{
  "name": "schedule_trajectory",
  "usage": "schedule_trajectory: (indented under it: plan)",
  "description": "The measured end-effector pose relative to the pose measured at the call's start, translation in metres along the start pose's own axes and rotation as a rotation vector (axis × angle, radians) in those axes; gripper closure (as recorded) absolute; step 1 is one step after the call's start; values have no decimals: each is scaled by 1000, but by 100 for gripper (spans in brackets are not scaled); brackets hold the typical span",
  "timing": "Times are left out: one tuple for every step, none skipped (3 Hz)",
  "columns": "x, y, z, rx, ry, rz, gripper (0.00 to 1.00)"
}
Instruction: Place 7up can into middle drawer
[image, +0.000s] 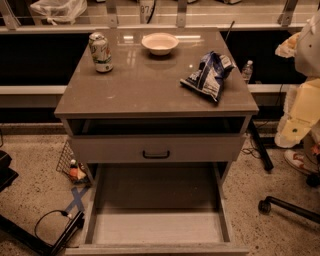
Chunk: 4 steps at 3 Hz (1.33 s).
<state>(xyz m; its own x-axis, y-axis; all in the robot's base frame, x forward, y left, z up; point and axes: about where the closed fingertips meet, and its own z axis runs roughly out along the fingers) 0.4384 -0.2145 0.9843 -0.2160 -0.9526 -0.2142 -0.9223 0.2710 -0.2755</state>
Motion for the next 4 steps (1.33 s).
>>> schedule_trajectory:
  plan:
    - [-6, -3, 1, 2, -17, -2, 0]
    - [-43, -20, 7, 10, -127, -15, 0]
    - [-86, -33, 30, -5, -314, 1, 0]
    - [-134, -33, 59, -31, -547, 19, 0]
